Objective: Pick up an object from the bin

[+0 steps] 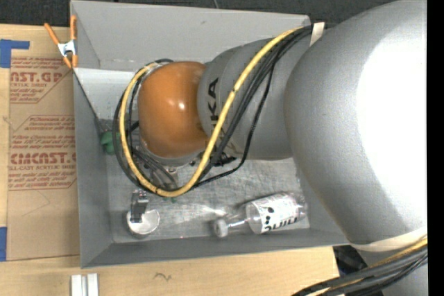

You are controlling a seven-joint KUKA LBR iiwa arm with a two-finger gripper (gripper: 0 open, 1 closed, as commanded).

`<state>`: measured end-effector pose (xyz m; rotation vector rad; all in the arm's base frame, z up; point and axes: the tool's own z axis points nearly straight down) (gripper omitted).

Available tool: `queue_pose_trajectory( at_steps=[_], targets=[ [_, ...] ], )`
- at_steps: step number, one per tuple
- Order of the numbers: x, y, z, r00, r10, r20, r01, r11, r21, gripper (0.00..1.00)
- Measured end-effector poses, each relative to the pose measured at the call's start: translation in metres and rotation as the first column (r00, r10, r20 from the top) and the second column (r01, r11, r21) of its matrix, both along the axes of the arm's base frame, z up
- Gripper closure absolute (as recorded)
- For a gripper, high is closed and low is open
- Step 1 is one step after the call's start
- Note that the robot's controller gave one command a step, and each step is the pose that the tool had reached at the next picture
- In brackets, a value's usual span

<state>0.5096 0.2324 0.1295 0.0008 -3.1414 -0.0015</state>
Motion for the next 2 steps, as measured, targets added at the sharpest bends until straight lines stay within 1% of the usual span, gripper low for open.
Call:
queue_pose_trajectory(
  at_steps=[1,2],
  targets=[
    [-0.006,0.005,-0.017,0.993,0.116,0.006,-0.116,0.993,0.0,0.0],
    [-0.016,0.012,-0.056,0.966,0.26,0.009,-0.26,0.966,0.002,0.0]
  ],
)
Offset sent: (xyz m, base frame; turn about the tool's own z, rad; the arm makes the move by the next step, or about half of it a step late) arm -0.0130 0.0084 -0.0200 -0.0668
